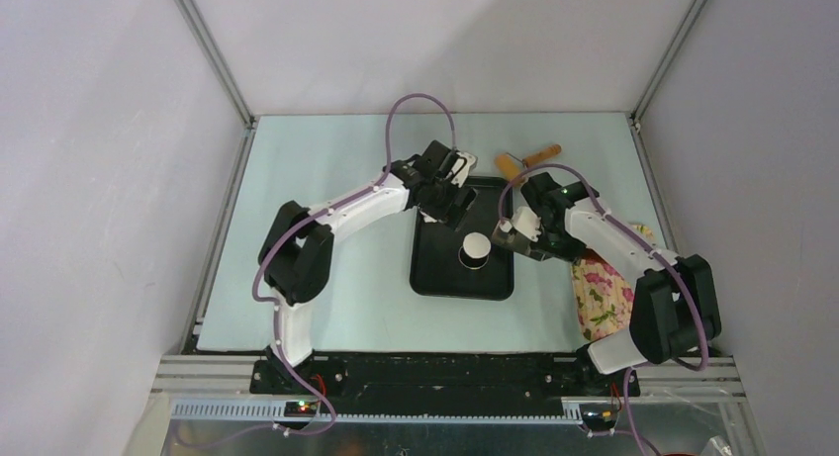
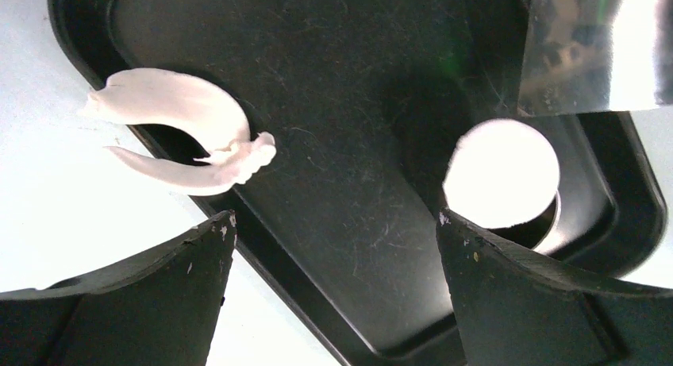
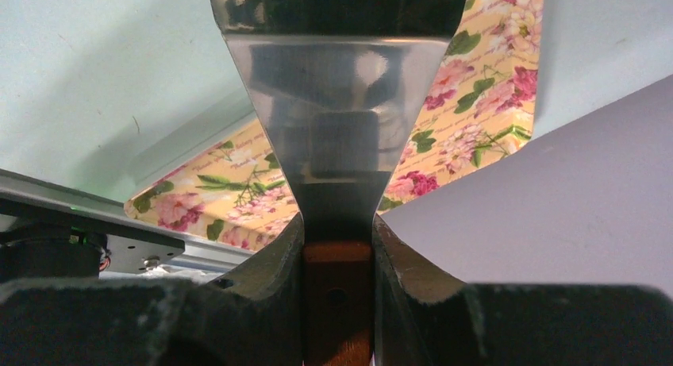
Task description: Roll out the dumpling wrappers from the dough
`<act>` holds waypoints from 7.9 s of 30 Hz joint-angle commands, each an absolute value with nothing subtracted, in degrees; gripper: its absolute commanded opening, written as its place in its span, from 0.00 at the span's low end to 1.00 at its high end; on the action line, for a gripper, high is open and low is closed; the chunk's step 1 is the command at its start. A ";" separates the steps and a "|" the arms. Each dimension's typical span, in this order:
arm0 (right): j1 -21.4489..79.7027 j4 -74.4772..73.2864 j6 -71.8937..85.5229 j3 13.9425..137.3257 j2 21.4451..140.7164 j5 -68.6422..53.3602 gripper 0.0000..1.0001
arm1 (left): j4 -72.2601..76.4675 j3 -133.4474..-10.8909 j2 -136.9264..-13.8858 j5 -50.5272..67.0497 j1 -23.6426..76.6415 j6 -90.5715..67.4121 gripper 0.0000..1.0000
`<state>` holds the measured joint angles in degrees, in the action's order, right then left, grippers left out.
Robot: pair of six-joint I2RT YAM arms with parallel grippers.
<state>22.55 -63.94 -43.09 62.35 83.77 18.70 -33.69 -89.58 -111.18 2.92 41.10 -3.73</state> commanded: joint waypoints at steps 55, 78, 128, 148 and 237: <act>22.47 -54.23 -33.32 58.91 84.13 -2.17 0.00 | -44.06 -104.63 -120.32 -10.26 43.98 -5.33 0.99; 17.95 -56.79 -31.84 62.21 87.94 -7.79 0.00 | -44.49 -99.69 -119.80 -6.28 45.77 -5.51 1.00; 23.38 -60.68 -33.09 58.92 85.46 -1.77 0.00 | -48.40 -109.16 -123.83 -5.52 44.43 -7.87 1.00; 23.38 -60.08 -32.52 58.85 86.97 -2.45 0.00 | -52.22 -97.60 -115.70 1.52 43.42 -4.39 1.00; 24.81 -57.22 -31.69 58.85 92.33 0.00 0.00 | -48.65 -88.90 -107.00 -8.12 50.62 -8.53 0.98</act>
